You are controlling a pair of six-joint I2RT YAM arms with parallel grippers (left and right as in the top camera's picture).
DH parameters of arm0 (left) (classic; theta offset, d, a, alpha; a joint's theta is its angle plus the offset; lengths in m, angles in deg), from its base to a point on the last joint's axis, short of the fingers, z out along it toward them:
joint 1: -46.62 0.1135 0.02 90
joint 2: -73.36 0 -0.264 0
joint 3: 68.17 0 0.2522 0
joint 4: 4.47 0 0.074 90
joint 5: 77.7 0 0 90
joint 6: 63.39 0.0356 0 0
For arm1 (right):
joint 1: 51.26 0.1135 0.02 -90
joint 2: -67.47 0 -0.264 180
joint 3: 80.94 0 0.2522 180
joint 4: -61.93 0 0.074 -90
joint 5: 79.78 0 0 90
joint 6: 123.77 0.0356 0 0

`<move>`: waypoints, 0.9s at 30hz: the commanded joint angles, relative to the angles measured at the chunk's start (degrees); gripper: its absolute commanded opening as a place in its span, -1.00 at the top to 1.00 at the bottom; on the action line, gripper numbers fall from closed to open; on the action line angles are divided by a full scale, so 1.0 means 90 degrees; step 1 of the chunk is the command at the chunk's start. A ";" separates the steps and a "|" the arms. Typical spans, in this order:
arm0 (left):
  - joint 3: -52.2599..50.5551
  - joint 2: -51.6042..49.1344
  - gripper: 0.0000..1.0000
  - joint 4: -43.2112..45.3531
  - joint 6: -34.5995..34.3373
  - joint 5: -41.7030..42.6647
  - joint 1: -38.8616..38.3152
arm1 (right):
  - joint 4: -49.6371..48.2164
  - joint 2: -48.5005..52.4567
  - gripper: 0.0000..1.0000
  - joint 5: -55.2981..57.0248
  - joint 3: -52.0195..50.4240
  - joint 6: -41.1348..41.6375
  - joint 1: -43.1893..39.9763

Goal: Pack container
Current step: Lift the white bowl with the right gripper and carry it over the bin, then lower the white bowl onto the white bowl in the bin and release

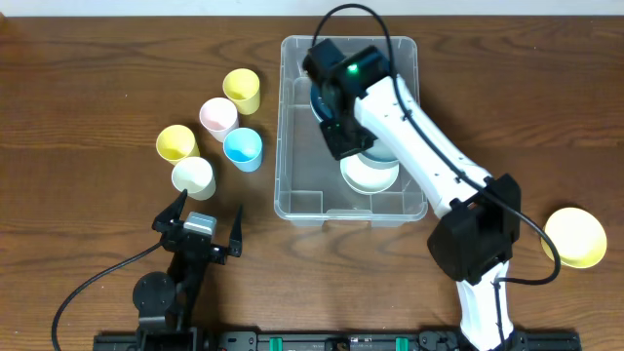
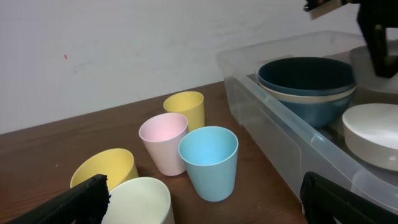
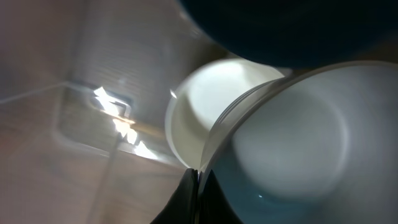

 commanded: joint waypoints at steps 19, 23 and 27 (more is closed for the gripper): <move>-0.0121 0.0039 -0.96 -0.0223 0.0085 0.0036 0.0024 | -0.1217 -0.0049 0.98 -0.0272 -0.1790 0.0340 0.0338; -0.0121 0.0039 -0.96 -0.0221 0.0085 0.0036 0.0024 | -0.1345 -0.0049 0.97 -0.0146 -0.1790 0.0321 0.0325; -0.0121 0.0039 -0.96 -0.0223 0.0085 0.0036 0.0024 | -0.1574 -0.0049 0.92 -0.0112 -0.1795 0.0316 0.0282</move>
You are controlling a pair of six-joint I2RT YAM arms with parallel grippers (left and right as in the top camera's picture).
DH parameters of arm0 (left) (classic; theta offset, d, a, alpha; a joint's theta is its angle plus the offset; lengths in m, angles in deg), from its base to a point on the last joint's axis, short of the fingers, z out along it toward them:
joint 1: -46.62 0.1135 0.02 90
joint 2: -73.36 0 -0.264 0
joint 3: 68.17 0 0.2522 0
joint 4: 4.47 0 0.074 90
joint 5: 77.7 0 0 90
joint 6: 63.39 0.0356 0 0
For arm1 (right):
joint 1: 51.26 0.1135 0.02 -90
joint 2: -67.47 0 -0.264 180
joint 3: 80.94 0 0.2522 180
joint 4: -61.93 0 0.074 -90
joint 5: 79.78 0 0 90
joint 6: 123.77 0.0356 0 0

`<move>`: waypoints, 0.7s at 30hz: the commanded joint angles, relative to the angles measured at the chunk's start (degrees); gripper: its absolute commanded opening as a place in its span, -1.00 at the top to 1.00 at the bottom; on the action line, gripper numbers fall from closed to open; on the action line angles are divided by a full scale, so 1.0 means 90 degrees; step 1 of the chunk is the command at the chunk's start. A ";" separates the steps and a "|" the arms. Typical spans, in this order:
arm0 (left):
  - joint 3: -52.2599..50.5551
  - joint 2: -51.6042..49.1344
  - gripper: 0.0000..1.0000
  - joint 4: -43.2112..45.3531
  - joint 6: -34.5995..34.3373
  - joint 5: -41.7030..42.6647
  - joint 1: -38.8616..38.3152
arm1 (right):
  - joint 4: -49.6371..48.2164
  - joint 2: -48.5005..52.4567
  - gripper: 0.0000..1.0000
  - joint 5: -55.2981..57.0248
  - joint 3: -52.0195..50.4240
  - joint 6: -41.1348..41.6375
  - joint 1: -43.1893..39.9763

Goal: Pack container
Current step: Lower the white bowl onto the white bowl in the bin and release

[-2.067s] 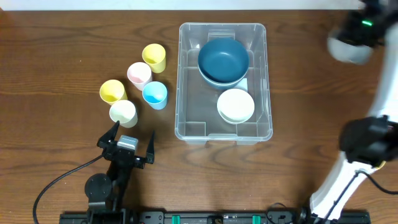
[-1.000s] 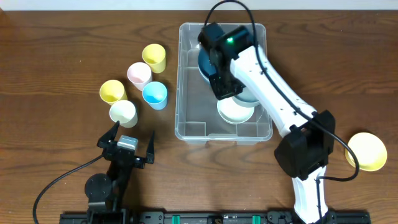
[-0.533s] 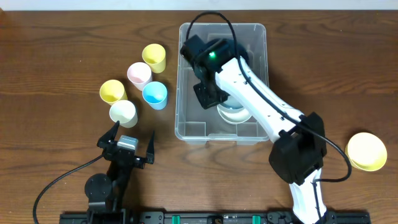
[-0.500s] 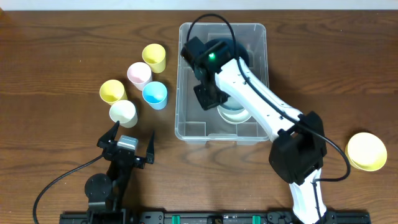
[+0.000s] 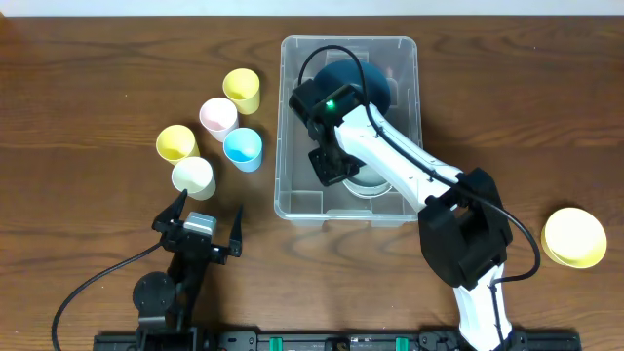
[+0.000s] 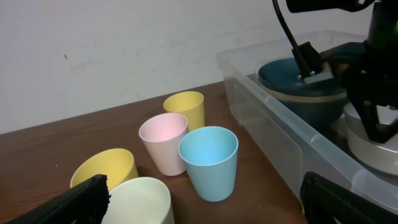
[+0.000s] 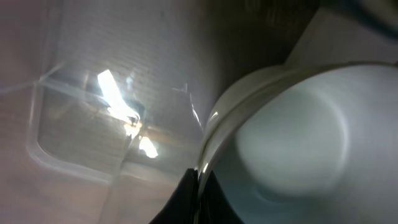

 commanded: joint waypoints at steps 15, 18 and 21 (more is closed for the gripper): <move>-0.0121 0.0039 -0.96 -0.0221 0.0085 0.0036 0.0024 | -0.0265 -0.0046 0.85 0.0330 -0.0012 0.0080 -0.0537; -0.0121 0.0039 -0.96 -0.0221 0.0085 0.0036 0.0024 | -0.0267 -0.0046 0.71 0.0330 -0.0012 0.0049 -0.0551; -0.0121 0.0039 -0.96 -0.0221 0.0085 0.0036 0.0024 | -0.0272 -0.0049 0.49 0.0325 -0.0012 0.0034 -0.0549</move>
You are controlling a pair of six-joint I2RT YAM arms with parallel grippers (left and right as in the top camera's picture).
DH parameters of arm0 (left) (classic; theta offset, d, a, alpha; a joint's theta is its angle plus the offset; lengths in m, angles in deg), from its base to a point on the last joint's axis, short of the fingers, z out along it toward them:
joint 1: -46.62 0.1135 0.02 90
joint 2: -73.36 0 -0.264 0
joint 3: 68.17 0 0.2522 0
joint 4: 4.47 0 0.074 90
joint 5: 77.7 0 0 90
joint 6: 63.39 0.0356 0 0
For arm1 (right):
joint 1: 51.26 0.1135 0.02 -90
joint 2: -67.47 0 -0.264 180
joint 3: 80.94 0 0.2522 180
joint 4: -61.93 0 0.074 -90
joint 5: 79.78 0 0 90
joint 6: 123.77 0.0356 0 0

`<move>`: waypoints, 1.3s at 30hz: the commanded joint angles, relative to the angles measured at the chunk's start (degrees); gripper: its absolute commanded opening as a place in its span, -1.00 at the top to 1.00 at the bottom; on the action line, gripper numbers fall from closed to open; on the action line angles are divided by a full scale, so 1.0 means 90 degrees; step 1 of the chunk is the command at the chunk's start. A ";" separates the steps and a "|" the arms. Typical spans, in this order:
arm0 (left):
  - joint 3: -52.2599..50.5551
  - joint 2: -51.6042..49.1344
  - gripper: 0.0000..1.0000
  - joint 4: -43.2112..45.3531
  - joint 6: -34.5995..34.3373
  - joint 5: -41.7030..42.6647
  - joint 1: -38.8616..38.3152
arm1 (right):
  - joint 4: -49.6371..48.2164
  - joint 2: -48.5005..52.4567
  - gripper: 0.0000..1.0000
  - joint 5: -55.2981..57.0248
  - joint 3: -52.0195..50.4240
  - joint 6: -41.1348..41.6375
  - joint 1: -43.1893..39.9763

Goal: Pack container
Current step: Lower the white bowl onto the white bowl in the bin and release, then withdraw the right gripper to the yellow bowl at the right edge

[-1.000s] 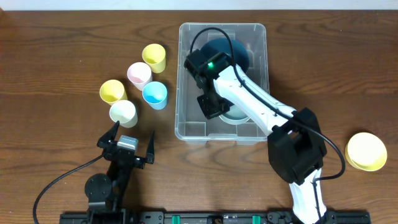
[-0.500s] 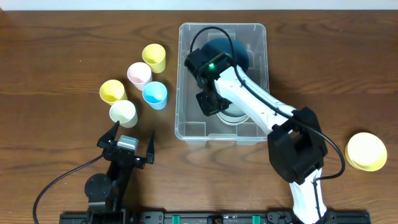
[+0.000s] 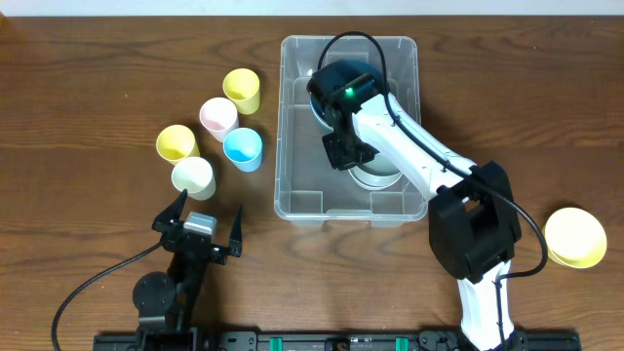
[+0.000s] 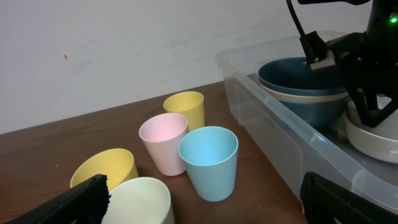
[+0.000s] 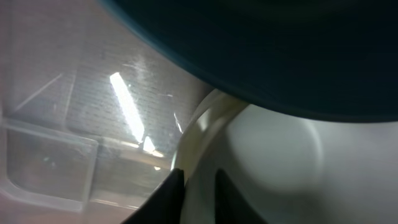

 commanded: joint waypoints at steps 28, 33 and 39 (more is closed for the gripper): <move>-0.0121 0.0039 -0.96 -0.0223 0.0085 0.0036 0.0024 | 0.3123 -0.0362 -0.98 0.0185 0.4852 0.0765 -0.1928; -0.0121 0.0039 -0.96 -0.0223 0.0085 0.0036 0.0024 | 0.3123 -0.1090 -0.98 0.0151 0.3990 0.1622 -0.2905; -0.0121 0.0039 -0.96 -0.0221 0.0085 0.0036 0.0024 | 0.3118 -0.2596 -0.99 0.0884 0.1753 0.3082 -0.4114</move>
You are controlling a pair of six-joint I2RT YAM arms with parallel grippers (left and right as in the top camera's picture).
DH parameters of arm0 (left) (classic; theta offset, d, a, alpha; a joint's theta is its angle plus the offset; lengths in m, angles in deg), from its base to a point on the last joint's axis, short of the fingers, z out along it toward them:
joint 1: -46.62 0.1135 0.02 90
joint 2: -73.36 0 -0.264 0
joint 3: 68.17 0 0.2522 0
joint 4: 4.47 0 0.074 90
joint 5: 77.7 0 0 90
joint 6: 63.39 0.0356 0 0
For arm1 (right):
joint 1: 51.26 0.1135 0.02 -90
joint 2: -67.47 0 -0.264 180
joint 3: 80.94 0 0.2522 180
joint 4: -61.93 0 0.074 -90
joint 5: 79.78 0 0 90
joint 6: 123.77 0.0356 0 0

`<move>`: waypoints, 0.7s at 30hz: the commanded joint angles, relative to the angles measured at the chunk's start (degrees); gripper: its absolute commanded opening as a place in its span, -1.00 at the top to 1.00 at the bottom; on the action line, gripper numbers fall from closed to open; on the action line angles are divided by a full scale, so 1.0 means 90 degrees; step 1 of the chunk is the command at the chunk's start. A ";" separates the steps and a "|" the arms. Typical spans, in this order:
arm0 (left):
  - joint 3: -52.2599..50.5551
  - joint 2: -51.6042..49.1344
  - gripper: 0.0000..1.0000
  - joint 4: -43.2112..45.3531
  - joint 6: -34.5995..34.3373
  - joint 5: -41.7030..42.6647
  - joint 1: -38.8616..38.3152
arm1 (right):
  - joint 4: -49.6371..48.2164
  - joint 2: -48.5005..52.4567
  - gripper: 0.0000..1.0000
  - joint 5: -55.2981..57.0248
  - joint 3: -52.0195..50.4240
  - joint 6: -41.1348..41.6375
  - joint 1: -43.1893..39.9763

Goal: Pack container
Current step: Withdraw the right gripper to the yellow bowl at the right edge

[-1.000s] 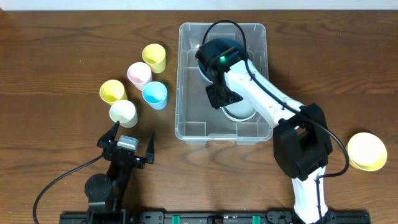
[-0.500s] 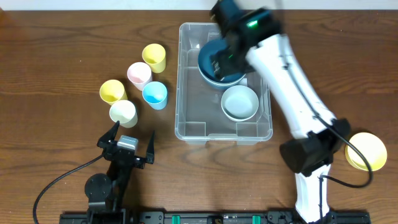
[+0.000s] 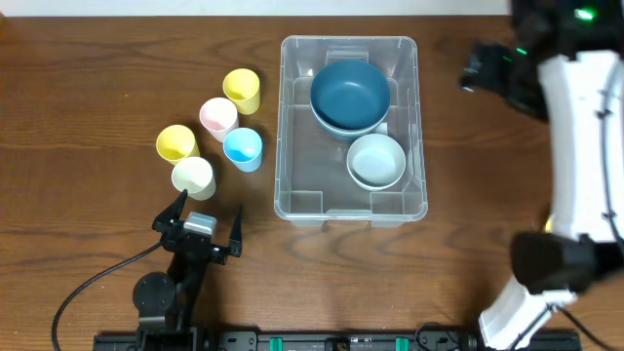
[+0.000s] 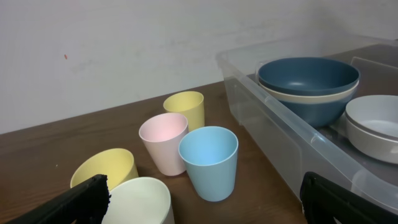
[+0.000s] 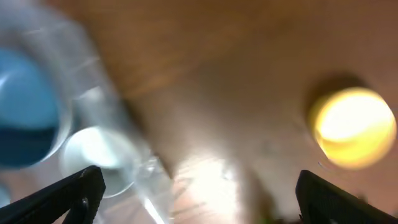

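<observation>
The clear plastic container stands at mid-table. At its far end a dark blue bowl sits nested in a paler one. Nearer the front a pale blue-white bowl rests inside a white bowl. My right gripper is open and empty, high over the table to the right of the container; its view is blurred. A yellow bowl lies on the table at the right. My left gripper is open and empty, low at the front left, facing the cups.
Left of the container stand several cups: yellow, pink, blue, a second yellow and cream. My right arm runs down the table's right side.
My right gripper was inside the container at the rim of the pale bowl. Now it is out of the container, high at the upper right, wide open and empty. The bowl stays nested in the container.
My right gripper held a pale blue-white bowl by its rim over the white bowl in the container. Then the bowl sat down into the white bowl. Then the jaws stood parted at its rim. Now the gripper is out of the container. My left arm never moved.
</observation>
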 commanded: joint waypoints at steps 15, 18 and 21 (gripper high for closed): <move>-0.0121 0.0039 -0.96 -0.0221 0.0085 0.0036 0.0024 | -0.2912 -0.2975 -0.98 -0.0729 -0.6462 0.0197 -0.3415; -0.0121 0.0039 -0.96 -0.0219 0.0085 0.0036 0.0024 | -0.3434 -0.2975 -0.98 -0.0741 -0.7094 0.0163 -0.3585; -0.0121 0.0039 -0.96 -0.0219 0.0085 0.0036 0.0024 | -0.3881 -0.2975 -0.99 -0.0743 -0.7524 0.0119 -0.3594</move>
